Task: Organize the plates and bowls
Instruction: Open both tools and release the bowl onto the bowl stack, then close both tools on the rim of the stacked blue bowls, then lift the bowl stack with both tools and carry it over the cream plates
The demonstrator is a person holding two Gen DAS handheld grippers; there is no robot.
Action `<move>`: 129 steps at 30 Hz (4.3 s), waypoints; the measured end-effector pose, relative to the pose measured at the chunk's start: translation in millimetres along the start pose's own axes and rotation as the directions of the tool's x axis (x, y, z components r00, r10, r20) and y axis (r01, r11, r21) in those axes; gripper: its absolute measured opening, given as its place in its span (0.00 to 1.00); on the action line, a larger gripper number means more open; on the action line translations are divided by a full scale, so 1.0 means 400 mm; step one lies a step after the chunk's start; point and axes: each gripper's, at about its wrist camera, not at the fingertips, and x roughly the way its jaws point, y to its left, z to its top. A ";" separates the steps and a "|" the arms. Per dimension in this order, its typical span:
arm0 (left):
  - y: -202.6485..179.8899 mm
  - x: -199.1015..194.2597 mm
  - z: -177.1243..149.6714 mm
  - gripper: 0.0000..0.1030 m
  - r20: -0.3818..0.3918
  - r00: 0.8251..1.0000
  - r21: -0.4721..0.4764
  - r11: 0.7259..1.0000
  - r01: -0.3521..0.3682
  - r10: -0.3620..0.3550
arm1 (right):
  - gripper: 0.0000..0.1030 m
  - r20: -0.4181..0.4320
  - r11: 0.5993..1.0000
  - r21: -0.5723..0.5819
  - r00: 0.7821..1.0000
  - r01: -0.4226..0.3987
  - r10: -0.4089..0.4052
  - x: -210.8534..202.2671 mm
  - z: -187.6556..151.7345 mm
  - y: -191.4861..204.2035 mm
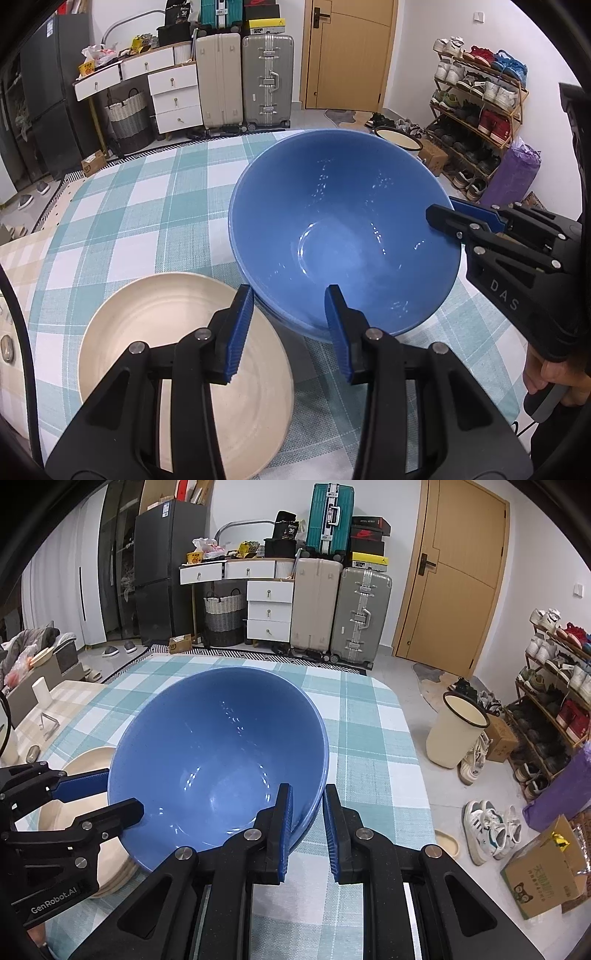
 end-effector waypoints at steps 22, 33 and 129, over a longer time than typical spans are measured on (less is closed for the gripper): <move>0.095 0.033 0.016 0.80 0.013 0.993 -0.095 0.988 0.121 -0.120 | 0.80 0.002 0.993 0.078 0.996 -0.093 0.093 0.015 -0.026 -0.042; 0.165 0.092 0.062 0.99 -0.010 0.985 -0.183 0.969 0.165 -0.170 | 0.96 0.001 0.939 0.311 0.988 -0.147 0.154 0.056 -0.030 -0.126; 0.336 -0.207 -0.012 0.27 0.108 0.993 -0.298 0.951 0.081 -0.051 | 0.37 0.115 0.900 0.257 0.936 -0.352 0.333 -0.089 0.061 0.146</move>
